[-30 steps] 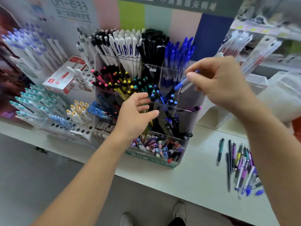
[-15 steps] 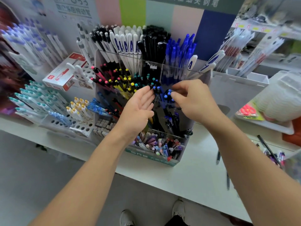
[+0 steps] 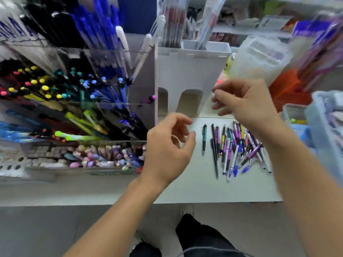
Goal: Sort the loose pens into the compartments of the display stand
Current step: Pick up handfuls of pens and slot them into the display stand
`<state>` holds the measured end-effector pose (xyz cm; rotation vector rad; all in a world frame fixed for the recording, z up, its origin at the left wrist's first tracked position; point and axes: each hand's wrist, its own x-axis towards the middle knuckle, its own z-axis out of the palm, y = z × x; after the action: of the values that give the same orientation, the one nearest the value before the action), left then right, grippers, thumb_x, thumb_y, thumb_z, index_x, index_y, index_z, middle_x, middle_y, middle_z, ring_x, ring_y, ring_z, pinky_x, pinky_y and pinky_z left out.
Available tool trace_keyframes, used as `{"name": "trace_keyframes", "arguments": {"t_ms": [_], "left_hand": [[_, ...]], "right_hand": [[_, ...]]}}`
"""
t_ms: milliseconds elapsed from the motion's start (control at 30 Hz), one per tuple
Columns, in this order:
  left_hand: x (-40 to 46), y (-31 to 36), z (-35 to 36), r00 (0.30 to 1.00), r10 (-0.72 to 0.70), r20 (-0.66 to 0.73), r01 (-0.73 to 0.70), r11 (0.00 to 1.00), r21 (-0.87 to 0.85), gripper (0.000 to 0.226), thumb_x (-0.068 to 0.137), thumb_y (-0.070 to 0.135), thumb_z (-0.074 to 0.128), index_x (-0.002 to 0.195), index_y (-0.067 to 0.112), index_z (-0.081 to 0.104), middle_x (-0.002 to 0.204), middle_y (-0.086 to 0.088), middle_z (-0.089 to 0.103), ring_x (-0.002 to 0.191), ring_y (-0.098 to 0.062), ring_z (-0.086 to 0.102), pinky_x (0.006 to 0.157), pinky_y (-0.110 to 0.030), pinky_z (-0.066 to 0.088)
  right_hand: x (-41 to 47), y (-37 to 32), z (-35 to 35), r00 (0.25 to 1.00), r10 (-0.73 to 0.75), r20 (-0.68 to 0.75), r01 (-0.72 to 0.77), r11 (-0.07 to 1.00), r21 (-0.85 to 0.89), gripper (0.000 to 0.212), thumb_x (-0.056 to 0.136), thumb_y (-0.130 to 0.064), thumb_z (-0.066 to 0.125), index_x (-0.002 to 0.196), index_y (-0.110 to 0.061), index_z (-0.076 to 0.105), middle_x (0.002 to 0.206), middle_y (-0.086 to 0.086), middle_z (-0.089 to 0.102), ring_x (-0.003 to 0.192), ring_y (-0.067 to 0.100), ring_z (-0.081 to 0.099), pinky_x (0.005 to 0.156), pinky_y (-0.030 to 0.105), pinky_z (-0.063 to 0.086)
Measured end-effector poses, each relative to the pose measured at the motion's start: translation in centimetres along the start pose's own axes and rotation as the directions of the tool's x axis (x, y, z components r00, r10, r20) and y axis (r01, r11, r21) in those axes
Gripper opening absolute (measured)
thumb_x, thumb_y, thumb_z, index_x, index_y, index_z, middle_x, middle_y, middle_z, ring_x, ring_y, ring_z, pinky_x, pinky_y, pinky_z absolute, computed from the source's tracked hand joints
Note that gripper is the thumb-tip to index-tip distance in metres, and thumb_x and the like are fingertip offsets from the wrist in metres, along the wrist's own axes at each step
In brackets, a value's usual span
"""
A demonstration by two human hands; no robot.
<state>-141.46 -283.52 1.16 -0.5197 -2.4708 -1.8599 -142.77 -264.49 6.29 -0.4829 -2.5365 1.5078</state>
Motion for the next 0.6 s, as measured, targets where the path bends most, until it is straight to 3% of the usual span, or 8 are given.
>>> {"name": "trace_keyframes", "arguments": {"t_ms": [67,133,200,300,400,533,600], "left_hand": [[0.9,-1.5,4.6,0.943,-0.209,0.257,0.186,0.976,0.113,0.023,0.087,0.018,0.074,0.105,0.023,0.062,0.090,0.006,0.065,0.077,-0.009,0.061,0.068,-0.021,0.047],[2.4,-4.1,8.8,0.814,-0.425,0.395,0.308,0.893,0.328,0.042,0.088,0.032,0.074,0.124,0.019,0.056,0.115,0.000,0.063,0.097,-0.015,0.062,0.083,-0.027,0.047],[3.9,-6.9,12.3,0.723,-0.573,0.385,0.346,0.783,0.517,0.072,0.083,0.049,0.076,0.137,0.011,0.047,0.134,-0.009,0.054,0.117,-0.026,0.057,0.095,-0.033,0.048],[4.8,-9.3,17.0,0.652,-0.703,0.285,0.440,0.657,0.612,0.096,0.068,0.066,0.079,0.135,0.005,0.046,0.133,-0.014,0.053,0.113,-0.032,0.060,0.089,-0.039,0.052],[4.7,-10.1,20.7,0.661,-0.724,0.195,0.479,0.608,0.633,0.102,0.074,0.060,0.079,0.145,0.004,0.033,0.144,-0.015,0.043,0.125,-0.035,0.052,0.095,-0.040,0.049],[5.2,-10.1,23.6,0.747,-0.651,0.133,0.407,0.607,0.683,0.103,0.069,0.058,0.084,0.140,0.004,0.033,0.141,-0.016,0.043,0.127,-0.037,0.050,0.099,-0.042,0.047],[5.7,-10.1,24.4,0.752,-0.646,0.133,0.383,0.591,0.710,0.106,0.065,0.056,0.087,0.139,0.003,0.033,0.139,-0.015,0.044,0.126,-0.037,0.050,0.099,-0.041,0.047]], "right_hand": [[0.7,5.7,-1.8,0.973,0.225,-0.042,-0.229,0.952,-0.202,0.009,0.093,-0.014,0.068,0.089,-0.007,0.073,0.079,0.013,0.073,0.064,0.022,0.070,0.062,0.033,0.058],[0.7,11.1,-3.1,0.925,0.365,-0.106,-0.371,0.805,-0.464,0.017,0.087,-0.022,0.074,0.082,-0.006,0.074,0.072,0.013,0.070,0.068,0.026,0.068,0.065,0.030,0.052],[0.1,15.0,-4.1,0.872,0.456,-0.176,-0.469,0.678,-0.566,0.024,0.083,-0.025,0.075,0.074,-0.004,0.067,0.065,0.012,0.063,0.073,0.030,0.067,0.064,0.030,0.049],[-1.3,18.9,-4.9,0.789,0.591,-0.169,-0.578,0.620,-0.530,0.034,0.085,-0.028,0.074,0.063,-0.008,0.058,0.055,0.008,0.063,0.060,0.026,0.068,0.065,0.034,0.059],[-2.1,21.6,-4.7,0.755,0.638,-0.151,-0.620,0.621,-0.480,0.042,0.085,-0.029,0.072,0.053,-0.011,0.051,0.039,0.002,0.054,0.047,0.022,0.061,0.057,0.030,0.055],[-2.6,22.5,-5.0,0.805,0.564,-0.185,-0.562,0.623,-0.544,0.024,0.088,-0.022,0.067,0.068,-0.013,0.058,0.063,0.002,0.055,0.059,0.020,0.054,0.051,0.026,0.036],[-2.6,22.5,-5.2,0.823,0.541,-0.174,-0.532,0.626,-0.570,0.018,0.090,-0.023,0.066,0.077,-0.012,0.062,0.068,0.002,0.056,0.065,0.022,0.057,0.056,0.027,0.040]]}}
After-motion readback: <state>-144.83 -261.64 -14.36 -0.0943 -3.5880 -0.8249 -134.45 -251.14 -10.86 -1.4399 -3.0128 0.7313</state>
